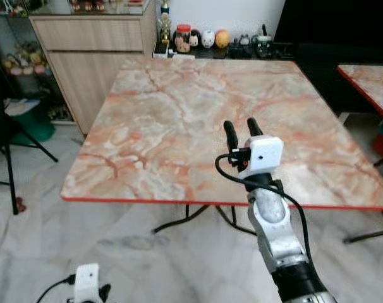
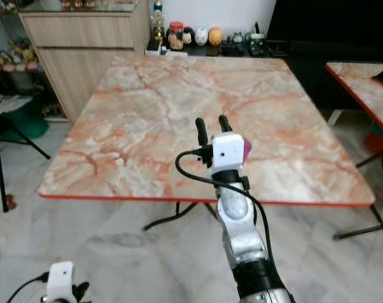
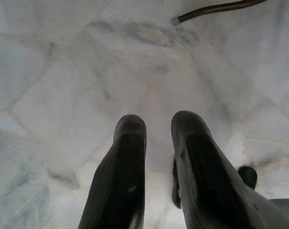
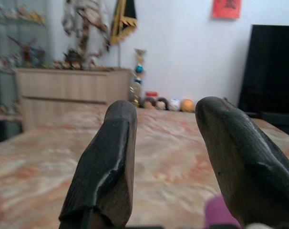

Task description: Setting the table

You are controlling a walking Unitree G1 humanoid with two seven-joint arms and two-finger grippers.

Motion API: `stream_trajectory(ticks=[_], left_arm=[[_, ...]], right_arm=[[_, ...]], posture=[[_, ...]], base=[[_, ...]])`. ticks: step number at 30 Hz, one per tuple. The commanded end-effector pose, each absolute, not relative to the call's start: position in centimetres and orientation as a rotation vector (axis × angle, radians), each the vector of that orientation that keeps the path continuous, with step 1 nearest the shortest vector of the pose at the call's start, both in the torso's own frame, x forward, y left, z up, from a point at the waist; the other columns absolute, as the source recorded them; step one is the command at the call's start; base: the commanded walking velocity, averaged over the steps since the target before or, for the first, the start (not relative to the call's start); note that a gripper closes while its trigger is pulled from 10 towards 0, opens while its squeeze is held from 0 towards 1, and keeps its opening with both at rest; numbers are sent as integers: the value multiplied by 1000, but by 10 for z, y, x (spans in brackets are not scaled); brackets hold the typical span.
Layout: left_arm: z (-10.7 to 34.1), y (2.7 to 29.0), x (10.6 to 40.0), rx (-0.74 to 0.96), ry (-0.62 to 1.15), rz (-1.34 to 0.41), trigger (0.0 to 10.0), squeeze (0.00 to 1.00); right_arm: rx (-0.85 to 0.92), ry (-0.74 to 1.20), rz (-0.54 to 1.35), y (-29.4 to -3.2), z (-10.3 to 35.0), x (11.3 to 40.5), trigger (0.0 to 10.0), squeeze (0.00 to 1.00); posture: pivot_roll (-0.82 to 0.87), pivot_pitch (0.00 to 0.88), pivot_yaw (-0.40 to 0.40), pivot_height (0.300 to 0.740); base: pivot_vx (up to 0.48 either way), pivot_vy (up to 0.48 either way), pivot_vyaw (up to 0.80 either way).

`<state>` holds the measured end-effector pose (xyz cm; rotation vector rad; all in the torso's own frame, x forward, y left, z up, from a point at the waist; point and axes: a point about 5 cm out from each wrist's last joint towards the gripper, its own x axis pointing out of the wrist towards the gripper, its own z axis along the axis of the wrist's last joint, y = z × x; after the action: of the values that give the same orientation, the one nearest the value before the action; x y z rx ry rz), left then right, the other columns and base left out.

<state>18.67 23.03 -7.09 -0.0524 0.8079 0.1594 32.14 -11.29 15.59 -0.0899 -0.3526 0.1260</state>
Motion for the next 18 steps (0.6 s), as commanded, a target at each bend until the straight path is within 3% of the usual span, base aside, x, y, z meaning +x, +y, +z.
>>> stream_trajectory(ticks=[1, 18], left_arm=[[-72, 229, 184, -58, 815, 154, 10000, 0], [-74, 227, 182, -70, 832, 153, 10000, 0]], right_arm=[[-87, -358, 120, -114, 159, 323, 10000, 0], [-95, -325, 100, -118, 155, 325, 10000, 0]], posture=[[44, 0, -26, 740], [47, 0, -27, 740]], base=[[0, 0, 0], [0, 0, 0]])
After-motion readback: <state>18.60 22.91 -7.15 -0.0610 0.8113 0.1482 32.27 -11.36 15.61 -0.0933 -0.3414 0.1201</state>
